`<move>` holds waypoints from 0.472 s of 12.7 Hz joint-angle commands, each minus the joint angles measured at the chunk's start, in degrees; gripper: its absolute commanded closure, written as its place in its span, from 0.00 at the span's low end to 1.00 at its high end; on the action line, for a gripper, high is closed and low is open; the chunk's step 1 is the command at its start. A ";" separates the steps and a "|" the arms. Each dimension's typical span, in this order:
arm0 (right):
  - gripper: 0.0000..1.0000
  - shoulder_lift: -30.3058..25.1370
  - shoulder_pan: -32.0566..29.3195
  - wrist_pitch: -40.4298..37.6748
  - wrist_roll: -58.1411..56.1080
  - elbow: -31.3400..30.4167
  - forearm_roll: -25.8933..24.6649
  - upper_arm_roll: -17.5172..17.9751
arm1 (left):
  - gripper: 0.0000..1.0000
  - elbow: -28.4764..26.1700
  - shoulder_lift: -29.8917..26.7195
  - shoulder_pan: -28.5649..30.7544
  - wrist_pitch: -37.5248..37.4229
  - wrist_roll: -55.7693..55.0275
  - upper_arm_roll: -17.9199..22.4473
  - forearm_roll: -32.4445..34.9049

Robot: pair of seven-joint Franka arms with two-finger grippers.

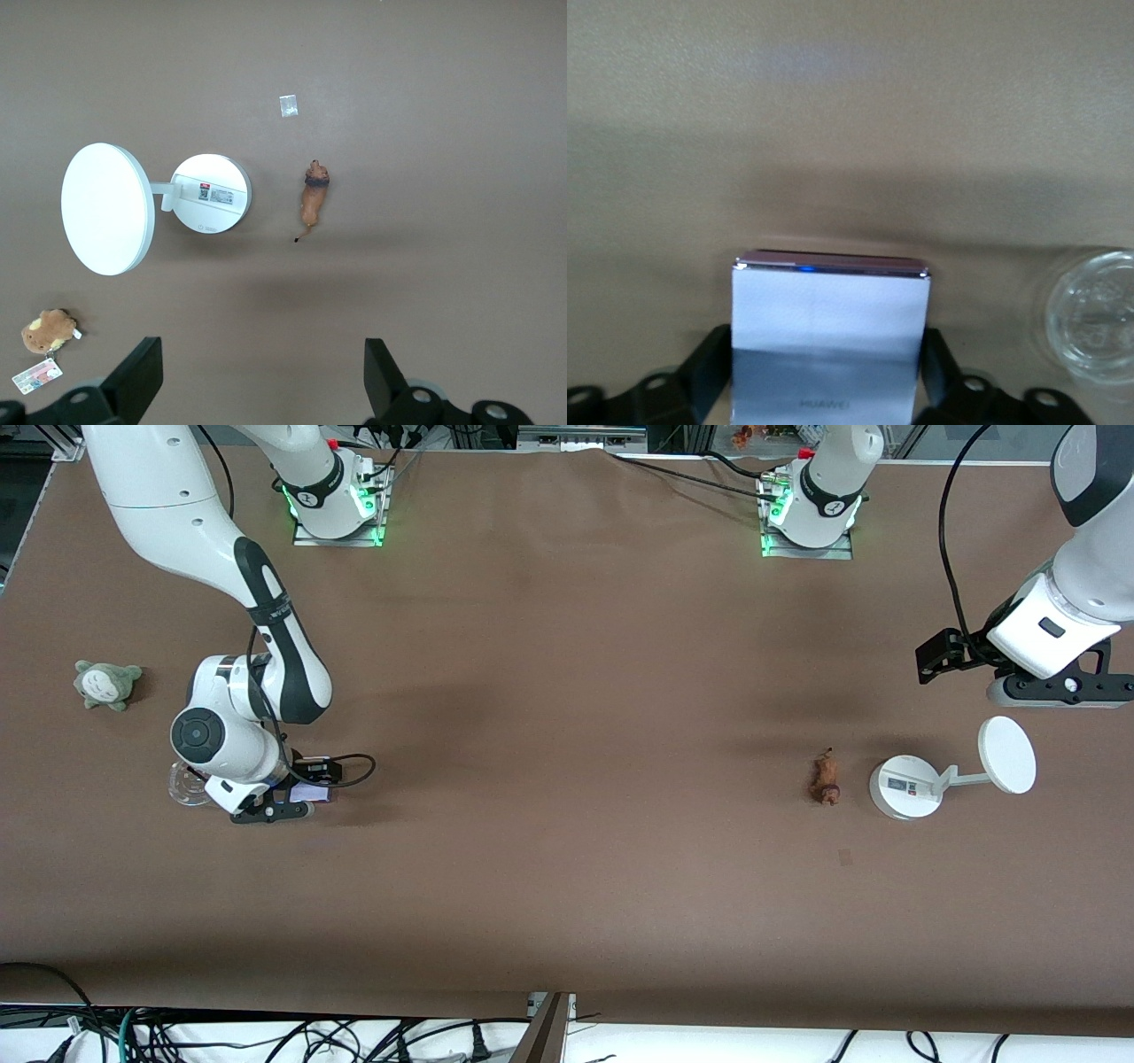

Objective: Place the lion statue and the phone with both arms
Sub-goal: 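Lower the phone beside the glass cup and open the right gripper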

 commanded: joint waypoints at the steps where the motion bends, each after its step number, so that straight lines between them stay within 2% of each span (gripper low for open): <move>1: 0.00 -4.69 0.38 -6.03 2.91 0.59 1.00 1.13 | 0.00 -0.39 -0.83 -0.04 0.37 -0.37 0.03 -1.07; 3: 0.00 -9.17 1.00 -13.75 6.25 2.43 1.00 2.27 | 0.00 -0.39 -0.83 -0.04 0.37 -0.36 0.03 -1.07; 6: 0.00 -15.76 1.88 -29.30 10.74 8.05 0.91 2.71 | 0.00 -0.30 -0.83 -0.21 0.37 -0.45 -0.67 -1.07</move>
